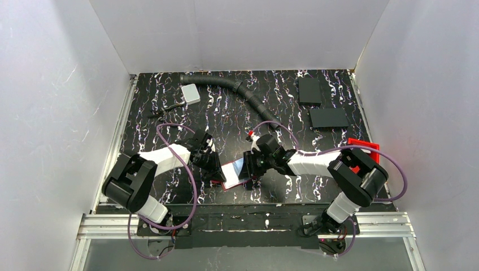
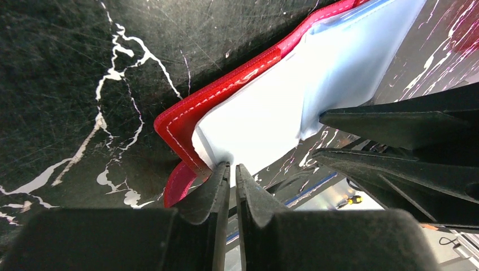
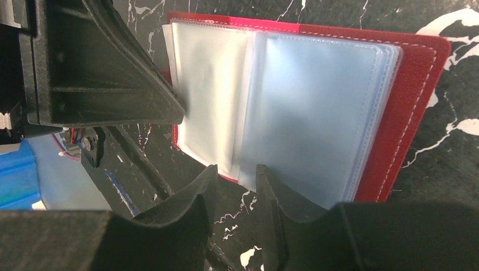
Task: Put the credit cards into the card holder
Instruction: Open the card holder at the center of the board.
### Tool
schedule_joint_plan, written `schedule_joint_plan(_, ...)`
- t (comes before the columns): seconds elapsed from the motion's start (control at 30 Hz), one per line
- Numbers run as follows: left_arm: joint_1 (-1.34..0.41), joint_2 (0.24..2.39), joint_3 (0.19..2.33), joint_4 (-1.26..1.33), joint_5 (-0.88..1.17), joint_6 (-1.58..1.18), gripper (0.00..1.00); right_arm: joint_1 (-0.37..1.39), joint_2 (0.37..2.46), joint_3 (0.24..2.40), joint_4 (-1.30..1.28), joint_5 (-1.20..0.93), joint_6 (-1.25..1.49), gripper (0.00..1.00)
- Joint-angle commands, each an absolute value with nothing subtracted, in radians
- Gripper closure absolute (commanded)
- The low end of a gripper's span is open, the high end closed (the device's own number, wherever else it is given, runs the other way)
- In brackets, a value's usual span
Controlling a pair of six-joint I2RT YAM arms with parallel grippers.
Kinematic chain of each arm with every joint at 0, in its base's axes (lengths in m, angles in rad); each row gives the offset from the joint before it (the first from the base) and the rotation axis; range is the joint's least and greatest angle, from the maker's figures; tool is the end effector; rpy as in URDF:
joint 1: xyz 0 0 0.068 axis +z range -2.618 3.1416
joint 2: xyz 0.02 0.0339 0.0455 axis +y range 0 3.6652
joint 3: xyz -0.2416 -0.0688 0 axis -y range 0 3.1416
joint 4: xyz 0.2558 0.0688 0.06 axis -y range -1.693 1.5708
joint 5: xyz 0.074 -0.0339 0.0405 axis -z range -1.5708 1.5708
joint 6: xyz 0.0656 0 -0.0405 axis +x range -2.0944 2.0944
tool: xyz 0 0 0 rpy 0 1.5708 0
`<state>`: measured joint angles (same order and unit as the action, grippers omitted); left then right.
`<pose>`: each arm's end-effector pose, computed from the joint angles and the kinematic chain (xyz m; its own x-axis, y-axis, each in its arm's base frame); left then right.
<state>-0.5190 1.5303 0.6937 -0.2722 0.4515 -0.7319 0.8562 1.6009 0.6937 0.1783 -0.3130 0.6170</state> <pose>0.2337 -0.1664 0.0861 -0.9893 -0.1274 -0.0706 -0.0618 0.8062 -0.5884 0.2035 0.2654 0.0996 -0.8589 -0.1500 -0.4897 -0.4564 0.6581 0.5988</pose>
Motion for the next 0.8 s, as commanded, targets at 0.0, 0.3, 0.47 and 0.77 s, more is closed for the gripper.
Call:
schedule_joint_plan(0.0, -0.517, 1.56, 0.647, -0.299, 0.347, -0.695, 0.92, 0.83, 1.623, 0.689, 0.154, -0.282, 0.573, 0.6)
schedule_joint_plan(0.3, -0.517, 1.506, 0.658, -0.343, 0.339, -0.669, 0.92, 0.832, 1.521, 0.793, 0.031, -0.288, 0.573, 0.68)
schedule_joint_plan(0.47, -0.517, 1.485, 0.696, -0.365, 0.38, -0.652, 0.91, 0.821, 1.545, 0.839, -0.011, -0.284, 0.556, 0.6)
schedule_joint_plan(0.77, -0.517, 1.434, 0.799, -0.374, 0.493, -0.648, 0.83, 0.798, 1.563, 0.921, -0.129, -0.253, 0.508, 0.5)
